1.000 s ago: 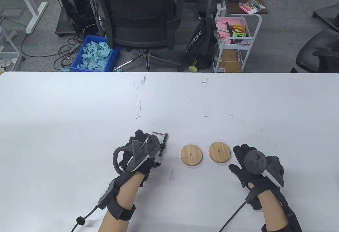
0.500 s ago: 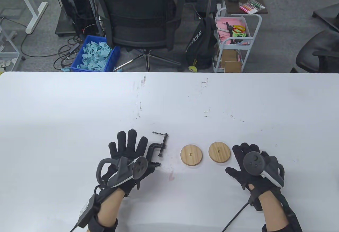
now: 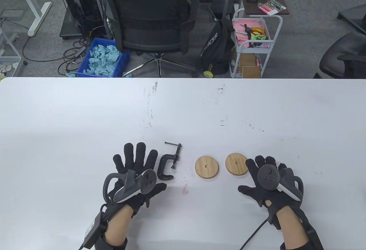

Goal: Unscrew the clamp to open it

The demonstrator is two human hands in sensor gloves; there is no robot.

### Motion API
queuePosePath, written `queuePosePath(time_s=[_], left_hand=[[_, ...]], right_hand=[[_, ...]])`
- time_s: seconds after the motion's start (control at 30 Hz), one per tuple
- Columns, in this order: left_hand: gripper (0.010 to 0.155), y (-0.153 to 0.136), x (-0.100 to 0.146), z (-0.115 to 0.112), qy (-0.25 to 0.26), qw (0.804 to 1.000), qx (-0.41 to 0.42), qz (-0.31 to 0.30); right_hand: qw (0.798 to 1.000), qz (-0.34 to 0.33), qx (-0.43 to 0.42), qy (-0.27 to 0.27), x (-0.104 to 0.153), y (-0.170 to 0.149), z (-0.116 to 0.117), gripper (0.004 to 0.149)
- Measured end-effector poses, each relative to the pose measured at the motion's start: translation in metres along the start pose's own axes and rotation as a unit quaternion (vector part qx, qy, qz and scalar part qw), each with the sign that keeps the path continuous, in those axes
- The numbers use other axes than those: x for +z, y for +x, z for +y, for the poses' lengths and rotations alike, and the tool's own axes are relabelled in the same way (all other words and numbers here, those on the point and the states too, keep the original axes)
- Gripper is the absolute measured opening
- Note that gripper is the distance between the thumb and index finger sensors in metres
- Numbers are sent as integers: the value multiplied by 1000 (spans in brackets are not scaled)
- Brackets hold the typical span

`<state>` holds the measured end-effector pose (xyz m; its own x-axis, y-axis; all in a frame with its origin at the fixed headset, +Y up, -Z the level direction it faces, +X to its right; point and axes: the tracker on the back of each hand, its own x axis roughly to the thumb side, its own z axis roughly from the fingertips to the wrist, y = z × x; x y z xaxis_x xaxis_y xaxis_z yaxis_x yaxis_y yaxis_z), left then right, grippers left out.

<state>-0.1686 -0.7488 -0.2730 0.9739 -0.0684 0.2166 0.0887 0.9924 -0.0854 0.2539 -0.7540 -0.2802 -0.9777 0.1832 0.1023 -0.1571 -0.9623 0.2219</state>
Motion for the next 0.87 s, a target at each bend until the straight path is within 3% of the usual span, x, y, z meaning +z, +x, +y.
queuePosePath(time_s=[0.87], left_hand=[[108, -3, 2, -4, -13, 1000, -3, 3]], right_hand=[[1000, 8, 19, 20, -2, 8, 7, 92]])
